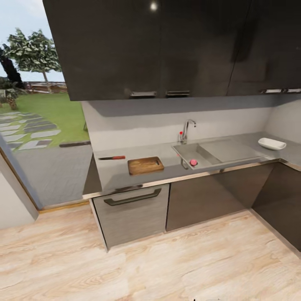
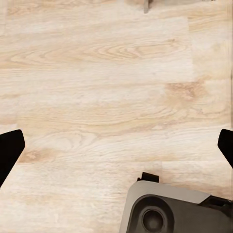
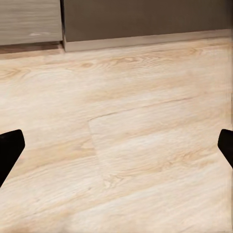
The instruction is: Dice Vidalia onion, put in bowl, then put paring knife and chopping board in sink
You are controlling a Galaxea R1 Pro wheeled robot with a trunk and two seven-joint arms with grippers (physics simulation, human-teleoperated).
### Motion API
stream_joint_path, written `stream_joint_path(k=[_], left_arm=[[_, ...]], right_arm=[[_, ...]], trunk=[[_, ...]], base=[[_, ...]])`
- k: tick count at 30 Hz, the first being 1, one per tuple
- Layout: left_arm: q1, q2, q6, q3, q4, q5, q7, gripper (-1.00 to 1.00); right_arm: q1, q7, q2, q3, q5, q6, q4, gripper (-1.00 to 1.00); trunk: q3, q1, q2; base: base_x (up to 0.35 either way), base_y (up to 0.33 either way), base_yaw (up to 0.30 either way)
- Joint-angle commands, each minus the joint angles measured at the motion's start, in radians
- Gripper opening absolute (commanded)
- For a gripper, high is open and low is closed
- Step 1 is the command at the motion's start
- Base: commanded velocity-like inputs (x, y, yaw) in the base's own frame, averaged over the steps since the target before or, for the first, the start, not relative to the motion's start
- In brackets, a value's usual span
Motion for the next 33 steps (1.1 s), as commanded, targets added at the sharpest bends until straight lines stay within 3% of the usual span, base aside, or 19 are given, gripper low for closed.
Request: stream_joint_path(k=[1, 33], left_arm=[[0.0, 0.0, -0.002, 0.0, -0.002, 0.01, -0.002, 1.0], [0.0, 0.0, -0.002, 0.0, -0.002, 0.008, -0.002, 1.0]], right_arm=[[-0.001, -0.007, 0.0, -0.005, 0.011, -0.001, 0.001, 1.0], [-0.001, -0.007, 0.0, -0.005, 0.011, -0.001, 0.001, 1.0]], trunk=[[-0.001, 0.001, -0.002], [0.036, 0.001, -0.002]], base=[[0.0, 0.0, -0.231], [0.0, 0.0, -0.231]])
